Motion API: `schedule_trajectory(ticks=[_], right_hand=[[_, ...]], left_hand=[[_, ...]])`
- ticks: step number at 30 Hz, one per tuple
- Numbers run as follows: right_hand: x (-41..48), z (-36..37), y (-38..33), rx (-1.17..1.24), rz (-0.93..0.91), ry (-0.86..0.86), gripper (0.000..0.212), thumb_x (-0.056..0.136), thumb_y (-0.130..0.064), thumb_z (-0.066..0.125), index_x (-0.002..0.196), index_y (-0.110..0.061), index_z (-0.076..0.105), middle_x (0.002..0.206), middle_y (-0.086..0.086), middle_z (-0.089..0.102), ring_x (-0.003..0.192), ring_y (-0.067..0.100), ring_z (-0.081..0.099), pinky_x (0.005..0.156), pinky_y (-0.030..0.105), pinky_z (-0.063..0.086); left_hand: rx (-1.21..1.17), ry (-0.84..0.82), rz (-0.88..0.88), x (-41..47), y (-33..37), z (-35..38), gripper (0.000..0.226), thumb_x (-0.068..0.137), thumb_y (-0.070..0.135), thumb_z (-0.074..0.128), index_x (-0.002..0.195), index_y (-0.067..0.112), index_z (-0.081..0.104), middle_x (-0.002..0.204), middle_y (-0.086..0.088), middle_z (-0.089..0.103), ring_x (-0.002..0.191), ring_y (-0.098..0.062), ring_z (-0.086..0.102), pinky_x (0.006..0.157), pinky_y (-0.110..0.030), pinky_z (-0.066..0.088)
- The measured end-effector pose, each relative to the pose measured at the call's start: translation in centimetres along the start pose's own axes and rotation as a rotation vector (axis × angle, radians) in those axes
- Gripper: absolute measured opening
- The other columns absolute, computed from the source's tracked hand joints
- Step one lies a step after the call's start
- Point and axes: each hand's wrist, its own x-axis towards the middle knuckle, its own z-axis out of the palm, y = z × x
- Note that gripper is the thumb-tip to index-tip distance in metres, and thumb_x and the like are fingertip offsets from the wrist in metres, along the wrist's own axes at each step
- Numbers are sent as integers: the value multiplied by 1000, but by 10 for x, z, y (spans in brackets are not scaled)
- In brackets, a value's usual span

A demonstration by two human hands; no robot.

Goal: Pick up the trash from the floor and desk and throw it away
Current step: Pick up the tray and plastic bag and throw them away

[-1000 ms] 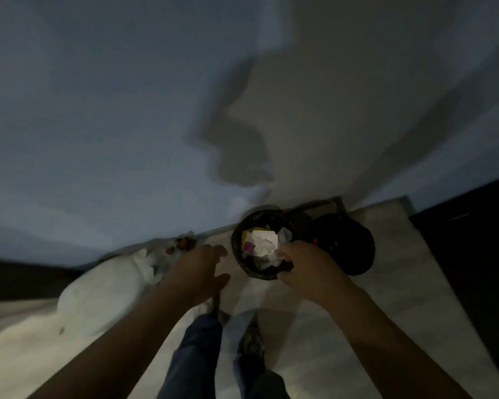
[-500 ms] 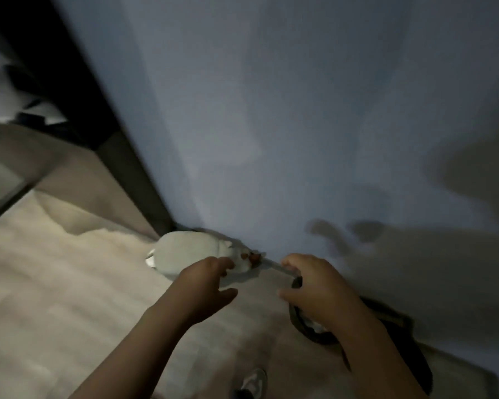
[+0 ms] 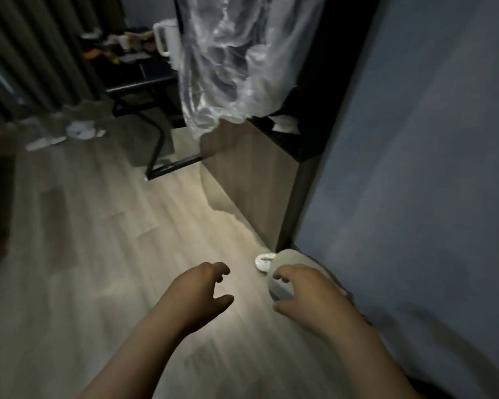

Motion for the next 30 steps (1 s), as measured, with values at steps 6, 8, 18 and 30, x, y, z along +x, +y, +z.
schedule_trajectory(ticks=[6,8,18,30], right_hand=[[61,36,-126,-42,-131,-88,50,79,-32,67,126,-32,53,123,-9,54,111,9,53,92,28,44],[81,40,-160,-83,-178,-110,51,80,-32,67,128,-31,52,125,-9,53,112,10,52,93,27,44],[193,46,-283,-201,-394,-179,50,81,-32,66,129,-31,51,124,-10,53,108,10,54,85,24,45],[375,11,-387,-240,-606,-188,51,82,-33,67,130,-31,50,131,-9,51,111,11,54,84,21,43]], left_hand=[[-52,70,-150,-26,-120,-61,50,85,42,61,131,32,46,124,13,55,109,-7,55,87,-19,43],[-80,104,-193,-31,-150,-78,51,84,42,62,132,32,46,124,13,55,109,-8,55,87,-20,44],[-191,251,-375,-14,-257,-139,51,85,42,61,132,31,46,125,12,55,108,-8,55,88,-19,44],[-216,410,-551,81,-338,-244,51,86,42,61,133,30,46,126,11,55,108,-7,55,85,-18,44]])
